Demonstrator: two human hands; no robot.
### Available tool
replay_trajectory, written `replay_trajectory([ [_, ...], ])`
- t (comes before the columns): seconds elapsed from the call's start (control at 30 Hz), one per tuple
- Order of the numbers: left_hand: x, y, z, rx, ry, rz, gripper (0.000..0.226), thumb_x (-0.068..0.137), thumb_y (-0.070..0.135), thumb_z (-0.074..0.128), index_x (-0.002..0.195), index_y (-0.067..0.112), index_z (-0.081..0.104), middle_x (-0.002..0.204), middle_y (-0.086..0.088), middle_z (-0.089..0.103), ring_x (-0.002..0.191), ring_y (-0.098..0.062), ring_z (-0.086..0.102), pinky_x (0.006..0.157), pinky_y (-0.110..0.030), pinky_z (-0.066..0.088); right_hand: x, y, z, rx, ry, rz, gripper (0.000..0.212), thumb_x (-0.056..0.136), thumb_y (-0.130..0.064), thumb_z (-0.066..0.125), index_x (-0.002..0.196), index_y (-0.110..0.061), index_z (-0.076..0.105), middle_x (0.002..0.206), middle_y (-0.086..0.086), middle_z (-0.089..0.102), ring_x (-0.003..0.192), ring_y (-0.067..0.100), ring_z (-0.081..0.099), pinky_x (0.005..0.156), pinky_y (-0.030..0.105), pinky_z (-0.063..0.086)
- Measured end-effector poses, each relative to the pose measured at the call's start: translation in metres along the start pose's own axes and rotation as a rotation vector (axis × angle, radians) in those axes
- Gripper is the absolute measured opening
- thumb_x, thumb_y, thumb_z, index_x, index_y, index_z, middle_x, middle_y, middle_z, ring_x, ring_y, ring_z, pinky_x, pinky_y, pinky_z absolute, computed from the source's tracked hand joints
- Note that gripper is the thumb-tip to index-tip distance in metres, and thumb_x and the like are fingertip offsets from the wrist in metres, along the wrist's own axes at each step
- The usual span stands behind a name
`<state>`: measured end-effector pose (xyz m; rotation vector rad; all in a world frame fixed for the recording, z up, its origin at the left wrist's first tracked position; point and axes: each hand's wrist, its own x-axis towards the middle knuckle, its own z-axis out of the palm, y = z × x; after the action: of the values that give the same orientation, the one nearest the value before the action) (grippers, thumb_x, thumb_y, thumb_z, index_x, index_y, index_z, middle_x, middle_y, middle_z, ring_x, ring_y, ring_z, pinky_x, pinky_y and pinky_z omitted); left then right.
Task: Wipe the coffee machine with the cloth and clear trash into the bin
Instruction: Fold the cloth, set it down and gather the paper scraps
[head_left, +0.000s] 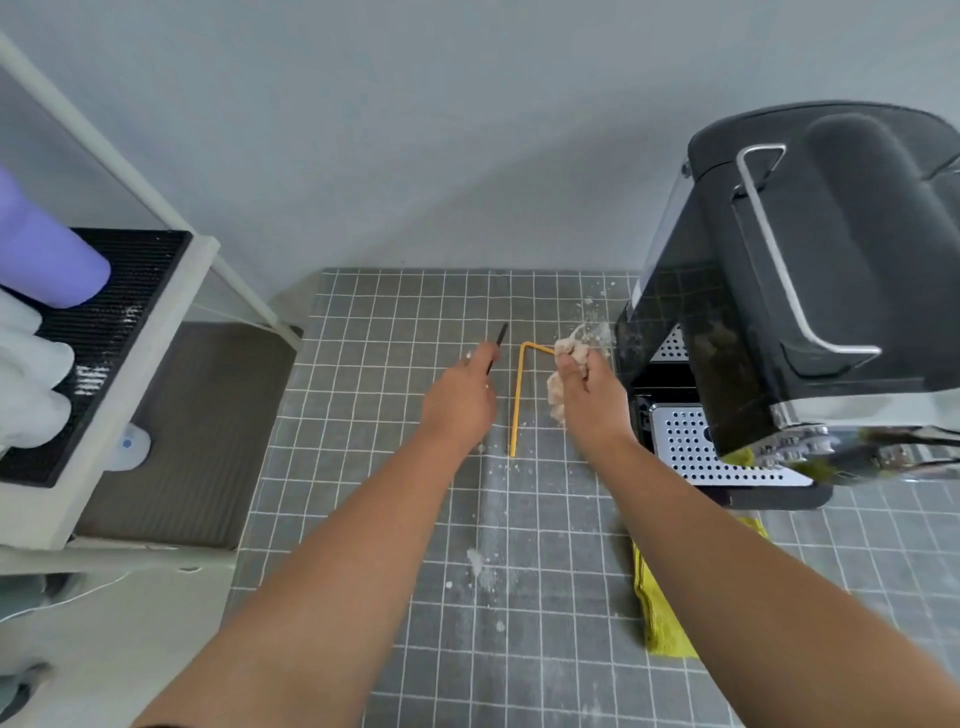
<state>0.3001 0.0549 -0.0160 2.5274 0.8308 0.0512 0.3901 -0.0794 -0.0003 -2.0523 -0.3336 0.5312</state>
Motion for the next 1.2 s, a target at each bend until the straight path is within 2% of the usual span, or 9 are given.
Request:
replay_trajectory([
  [0.1, -0.001, 0.022, 0.008, -0.015, -0.026, -0.045, 0.029, 0.094, 0.015, 0.044, 0.122, 0.023, 0.041, 0.096, -0.011, 0.067, 0.075, -0.03, 0.063, 0.057, -0.035, 0.046, -0.016, 0.007, -0.016, -0.056, -0.049, 0.03, 0.026, 0.099, -0.04, 0.041, 0.096, -0.017, 0.052, 0.079, -0.006, 0.056, 0.072, 0.012, 0.056, 0.058, 0.024, 0.042],
  [0.27, -0.005, 0.026, 0.021, -0.034, -0.074, -0.14, 0.018, 0.095, 0.018, 0.041, 0.113, 0.015, 0.043, 0.096, -0.015, 0.066, 0.081, -0.036, 0.063, 0.063, -0.038, 0.048, -0.043, 0.032, -0.037, -0.017, -0.087, 0.132, 0.033, 0.094, -0.049, 0.046, 0.096, -0.018, 0.057, 0.091, 0.005, 0.067, 0.084, 0.024, 0.064, 0.077, 0.041, 0.053],
  [0.4, -0.018, 0.022, 0.028, -0.061, -0.051, -0.103, 0.013, 0.098, 0.021, 0.041, 0.109, 0.015, 0.046, 0.111, -0.013, 0.057, 0.077, -0.032, 0.062, 0.067, -0.043, 0.054, -0.066, 0.041, -0.059, 0.022, -0.078, 0.151, 0.032, 0.094, -0.047, 0.048, 0.092, -0.017, 0.058, 0.083, 0.003, 0.065, 0.082, 0.025, 0.064, 0.076, 0.041, 0.052],
  [0.57, -0.048, 0.046, 0.022, -0.183, 0.018, -0.058, 0.014, 0.098, 0.028, 0.044, 0.101, 0.017, 0.052, 0.111, -0.002, 0.052, 0.066, -0.019, 0.057, 0.051, -0.027, 0.038, -0.094, 0.057, -0.097, 0.165, -0.015, 0.179, 0.027, 0.095, -0.04, 0.05, 0.074, -0.023, 0.048, 0.066, -0.005, 0.048, 0.063, 0.014, 0.049, 0.062, 0.033, 0.04],
  [0.73, -0.113, 0.12, 0.034, -0.268, -0.125, 0.112, 0.026, 0.099, 0.037, 0.042, 0.091, 0.015, 0.055, 0.076, 0.002, 0.062, 0.06, -0.008, 0.051, 0.048, -0.024, 0.03, -0.137, 0.082, -0.161, 0.4, 0.1, 0.223, 0.021, 0.095, -0.034, 0.055, 0.079, -0.022, 0.057, 0.07, 0.0, 0.053, 0.065, 0.016, 0.054, 0.058, 0.032, 0.046],
  [0.8, -0.141, 0.155, 0.045, -0.329, -0.207, 0.177, 0.027, 0.099, 0.038, 0.043, 0.09, 0.015, 0.055, 0.073, 0.008, 0.06, 0.063, -0.009, 0.055, 0.05, -0.024, 0.035, -0.156, 0.103, -0.192, 0.475, 0.137, 0.246, 0.015, 0.092, -0.036, 0.058, 0.089, -0.022, 0.063, 0.078, 0.006, 0.06, 0.073, 0.023, 0.061, 0.061, 0.038, 0.05],
  [0.9, -0.173, 0.206, 0.068, -0.378, -0.303, 0.268, 0.028, 0.098, 0.038, 0.044, 0.083, 0.016, 0.055, 0.068, 0.009, 0.059, 0.062, -0.01, 0.054, 0.053, -0.026, 0.036, -0.19, 0.138, -0.242, 0.643, 0.228, 0.281, 0.009, 0.094, -0.026, 0.058, 0.097, -0.02, 0.064, 0.078, 0.007, 0.061, 0.072, 0.024, 0.063, 0.056, 0.029, 0.046],
  [1.03, -0.206, 0.282, 0.101, -0.396, -0.452, 0.379, 0.034, 0.098, 0.04, 0.046, 0.066, 0.026, 0.047, 0.054, 0.008, 0.049, 0.052, -0.003, 0.048, 0.049, -0.021, 0.03, -0.242, 0.179, -0.307, 0.723, 0.397, 0.332, 0.011, 0.097, -0.022, 0.054, 0.101, -0.013, 0.059, 0.079, 0.012, 0.059, 0.062, 0.015, 0.063, 0.052, 0.024, 0.036],
  [1.2, -0.251, 0.383, 0.172, -0.35, -0.655, 0.468, 0.037, 0.097, 0.046, 0.045, 0.066, 0.025, 0.044, 0.056, 0.007, 0.045, 0.054, -0.005, 0.044, 0.052, -0.025, 0.029, -0.302, 0.255, -0.381, 0.802, 0.63, 0.44, 0.01, 0.095, -0.023, 0.057, 0.098, -0.017, 0.062, 0.083, 0.014, 0.059, 0.066, 0.019, 0.059, 0.045, 0.02, 0.037],
])
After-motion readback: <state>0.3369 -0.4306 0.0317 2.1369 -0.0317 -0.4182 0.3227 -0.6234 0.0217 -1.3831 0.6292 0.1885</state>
